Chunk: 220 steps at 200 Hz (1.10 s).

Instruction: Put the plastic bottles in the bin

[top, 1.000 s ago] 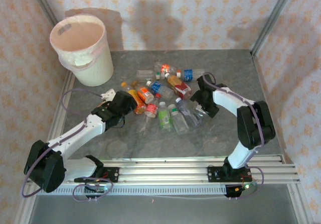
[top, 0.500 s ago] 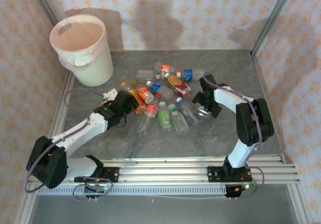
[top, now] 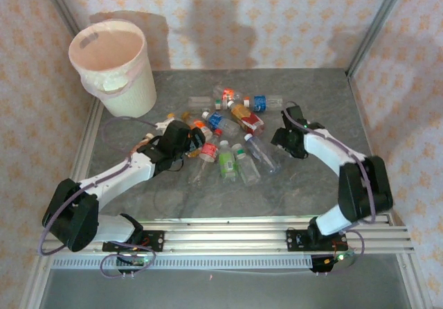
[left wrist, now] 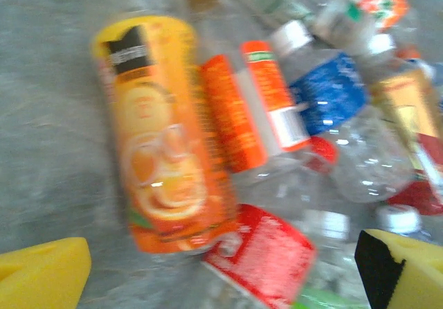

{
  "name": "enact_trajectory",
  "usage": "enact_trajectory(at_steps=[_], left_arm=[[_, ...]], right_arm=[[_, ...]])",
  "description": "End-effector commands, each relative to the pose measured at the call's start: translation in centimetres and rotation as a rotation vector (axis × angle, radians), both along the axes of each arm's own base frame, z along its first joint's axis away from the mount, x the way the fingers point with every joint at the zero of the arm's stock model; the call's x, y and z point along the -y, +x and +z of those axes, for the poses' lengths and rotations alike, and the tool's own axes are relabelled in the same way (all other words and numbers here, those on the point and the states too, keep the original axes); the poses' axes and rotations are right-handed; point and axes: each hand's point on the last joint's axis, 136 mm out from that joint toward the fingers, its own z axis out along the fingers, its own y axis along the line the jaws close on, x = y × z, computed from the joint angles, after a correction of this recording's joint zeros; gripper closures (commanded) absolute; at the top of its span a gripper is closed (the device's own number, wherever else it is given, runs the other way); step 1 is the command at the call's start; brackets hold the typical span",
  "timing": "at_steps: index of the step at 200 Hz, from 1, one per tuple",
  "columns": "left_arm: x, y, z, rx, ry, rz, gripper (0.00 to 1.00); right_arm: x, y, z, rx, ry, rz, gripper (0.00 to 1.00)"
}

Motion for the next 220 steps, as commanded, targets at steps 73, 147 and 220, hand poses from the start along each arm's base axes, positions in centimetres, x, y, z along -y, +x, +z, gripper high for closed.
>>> enact_trajectory(at_steps=[73,147,220], left_arm=[[15.6,1.9,12.2,0.346,-0.364,-0.601,0.00],[17.3,1.9,14.5,0.433,-0.389,-0.646,0.00],[18.6,2.7,13.9,0.417,-0.352,-0.637,0.11]], right_arm=[[-13.0,-2.1,13.6,0.618,0.297,0.764,0.33],[-15.8,-3.5,13.0,0.630,0.249,0.905,0.33],[-17.7,-3.3,12.6,0.608,0.230,0.962,0.33]])
